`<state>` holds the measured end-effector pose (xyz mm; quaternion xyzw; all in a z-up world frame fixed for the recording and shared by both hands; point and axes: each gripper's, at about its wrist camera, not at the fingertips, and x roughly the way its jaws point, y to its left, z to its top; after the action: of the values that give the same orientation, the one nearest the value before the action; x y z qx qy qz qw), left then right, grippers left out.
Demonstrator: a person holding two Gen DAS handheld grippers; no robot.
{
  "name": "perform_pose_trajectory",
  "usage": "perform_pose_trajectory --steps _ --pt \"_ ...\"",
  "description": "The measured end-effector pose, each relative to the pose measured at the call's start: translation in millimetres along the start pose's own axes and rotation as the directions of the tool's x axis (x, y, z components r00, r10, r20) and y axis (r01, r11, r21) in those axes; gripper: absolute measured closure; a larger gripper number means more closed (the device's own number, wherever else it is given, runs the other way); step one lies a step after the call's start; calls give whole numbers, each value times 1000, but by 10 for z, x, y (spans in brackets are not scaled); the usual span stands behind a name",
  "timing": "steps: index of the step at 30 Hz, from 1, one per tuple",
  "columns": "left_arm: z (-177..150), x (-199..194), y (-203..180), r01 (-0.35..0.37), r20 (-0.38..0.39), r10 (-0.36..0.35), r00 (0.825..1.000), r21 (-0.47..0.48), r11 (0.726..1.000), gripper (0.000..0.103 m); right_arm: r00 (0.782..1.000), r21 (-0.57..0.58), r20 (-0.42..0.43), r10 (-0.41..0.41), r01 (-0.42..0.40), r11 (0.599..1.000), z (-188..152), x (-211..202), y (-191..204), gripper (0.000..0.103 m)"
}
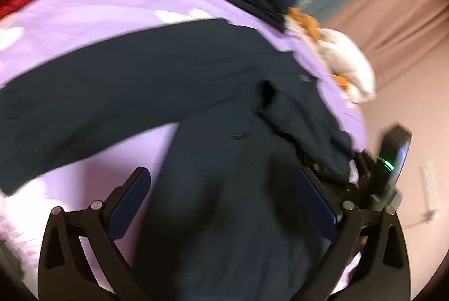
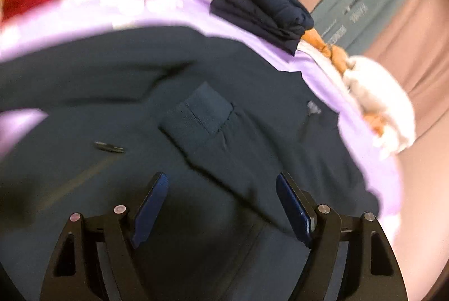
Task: Fold large clothes
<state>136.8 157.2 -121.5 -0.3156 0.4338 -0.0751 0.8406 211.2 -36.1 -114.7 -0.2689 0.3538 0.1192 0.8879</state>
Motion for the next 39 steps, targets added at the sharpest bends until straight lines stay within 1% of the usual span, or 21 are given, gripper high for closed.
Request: perform_pose_trajectory --steps 3,5,6,8,10,11,16,18,20,21,22,23,25,27,28,30,31,32,35,36,39 --pt "109 210 -168 110 -25 -110 994 -3 994 0 989 165 64 132 -141 976 -257 -304 -404 23" --pt "224 395 -266 172 -53 -173 983 -23 985 0 985 253 78 155 -170 952 -445 -415 -580 23" --pt "291 488 -306 205 -61 -207 976 -43 978 1 984 318 83 158 -176 932 -634 -471 -773 23" --pt "450 715 -352 264 -68 -272 960 -108 958 2 984 376 90 151 -174 910 -849 -554 -898 23" --pt "600 953 -386 257 -82 -273 959 -165 952 7 985 427 99 143 -171 888 -1157 -663 -1042 23" --pt "659 1032 -408 258 -88 -277 957 -180 949 11 985 436 102 141 -171 884 -1245 -810 -987 23" --pt "910 1538 -541 205 -162 -238 958 -198 959 13 980 509 123 154 -196 838 -1655 -1087 -1102 23" --pt "960 1723 -517 186 -190 -232 954 -233 955 28 981 530 125 151 -195 825 -1752 -1121 -1137 23" --pt "993 1882 -490 193 -209 -255 944 -278 941 67 979 555 132 155 -202 807 -1829 -1144 -1180 23" --pt "1012 1955 -506 191 -221 -259 940 -287 939 76 978 565 136 159 -208 798 -1848 -1142 -1200 23" --pt "1040 2003 -532 175 -231 -242 942 -277 945 95 977 574 138 163 -213 791 -1854 -1133 -1217 23" --pt "1090 2032 -580 158 -235 -220 947 -258 953 99 977 582 138 164 -214 785 -1860 -1122 -1230 23" --pt "1215 1975 -716 151 -201 -193 961 -204 967 100 977 593 135 162 -211 777 -1863 -1105 -1263 23" --pt "1391 1728 -978 218 -83 -225 971 -84 972 100 978 600 139 156 -209 772 -1830 -1076 -1292 23" --pt "1447 1616 -1091 236 -34 -237 971 -16 971 100 978 601 141 151 -206 772 -1814 -1066 -1290 23" --pt "1478 1297 -1265 275 72 -287 955 142 951 98 980 605 140 142 -198 771 -1775 -1033 -1289 23" --pt "1455 1240 -1262 270 79 -288 954 177 946 96 979 609 142 144 -201 767 -1756 -1012 -1282 23" --pt "1427 1236 -1210 260 65 -276 959 187 947 96 979 613 143 148 -205 763 -1752 -987 -1272 23" --pt "1228 1404 -862 202 -44 -198 979 147 968 101 972 634 149 182 -236 737 -1747 -891 -1251 23" --pt "1126 1464 -738 156 -77 -146 986 153 976 101 972 640 142 187 -235 731 -1751 -860 -1256 23" --pt "917 1632 -437 92 -176 -68 982 131 987 101 975 663 120 185 -218 716 -1762 -788 -1315 23"
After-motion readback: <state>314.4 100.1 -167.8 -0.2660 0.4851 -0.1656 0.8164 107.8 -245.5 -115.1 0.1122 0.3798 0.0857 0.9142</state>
